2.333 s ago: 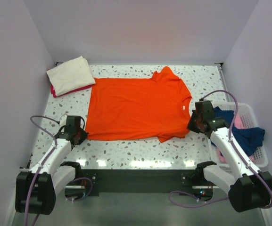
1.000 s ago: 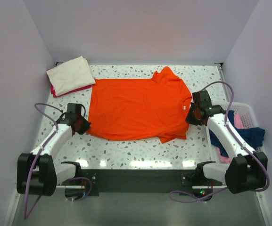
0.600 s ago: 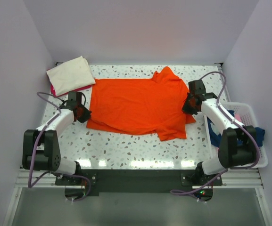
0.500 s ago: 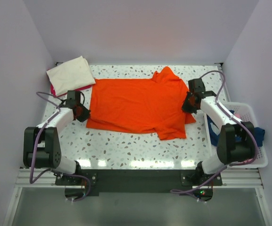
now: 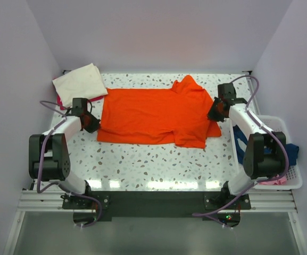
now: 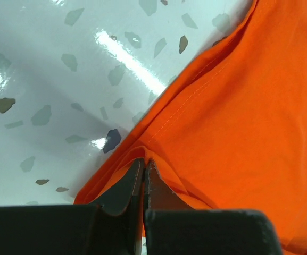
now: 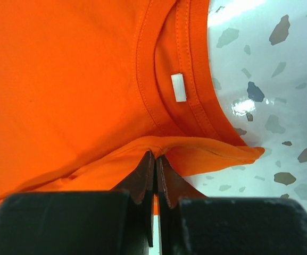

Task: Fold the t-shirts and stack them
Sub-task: Fold the tshirt

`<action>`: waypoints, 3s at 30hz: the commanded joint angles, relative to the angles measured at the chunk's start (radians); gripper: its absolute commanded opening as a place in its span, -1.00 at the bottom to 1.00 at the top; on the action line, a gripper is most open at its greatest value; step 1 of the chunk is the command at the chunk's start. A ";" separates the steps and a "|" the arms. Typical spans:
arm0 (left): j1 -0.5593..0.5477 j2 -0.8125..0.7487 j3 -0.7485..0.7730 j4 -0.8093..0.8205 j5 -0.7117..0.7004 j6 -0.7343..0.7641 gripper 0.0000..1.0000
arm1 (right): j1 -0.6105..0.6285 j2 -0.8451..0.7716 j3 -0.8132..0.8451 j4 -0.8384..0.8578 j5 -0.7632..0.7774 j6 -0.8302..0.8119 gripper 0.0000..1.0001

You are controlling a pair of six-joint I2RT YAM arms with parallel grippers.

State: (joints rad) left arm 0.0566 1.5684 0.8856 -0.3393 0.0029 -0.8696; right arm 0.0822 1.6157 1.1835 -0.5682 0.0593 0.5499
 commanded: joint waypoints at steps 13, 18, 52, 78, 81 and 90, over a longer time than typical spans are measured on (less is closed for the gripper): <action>0.019 0.070 0.116 0.057 0.035 0.026 -1.00 | -0.058 0.018 0.010 0.070 -0.038 0.010 -1.00; 0.019 0.096 0.142 0.069 0.043 0.023 -1.00 | -0.062 0.044 0.016 0.077 -0.045 0.012 -1.00; 0.045 -0.099 0.007 0.072 0.039 0.073 0.08 | -0.116 0.037 0.039 0.051 -0.039 -0.002 0.10; -0.020 -0.188 -0.278 0.191 0.037 0.032 -0.03 | -0.090 -0.146 -0.242 0.096 0.004 0.028 0.00; -0.029 -0.163 -0.274 0.201 0.034 0.017 -0.03 | -0.090 -0.140 -0.245 0.100 0.004 0.028 -0.01; -0.046 -0.116 -0.255 0.217 0.000 -0.005 -0.43 | -0.090 -0.140 -0.252 0.106 -0.004 0.022 -0.03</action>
State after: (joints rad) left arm 0.0185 1.4303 0.6106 -0.1310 0.0349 -0.8623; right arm -0.0082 1.4803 0.9417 -0.4919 0.0425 0.5682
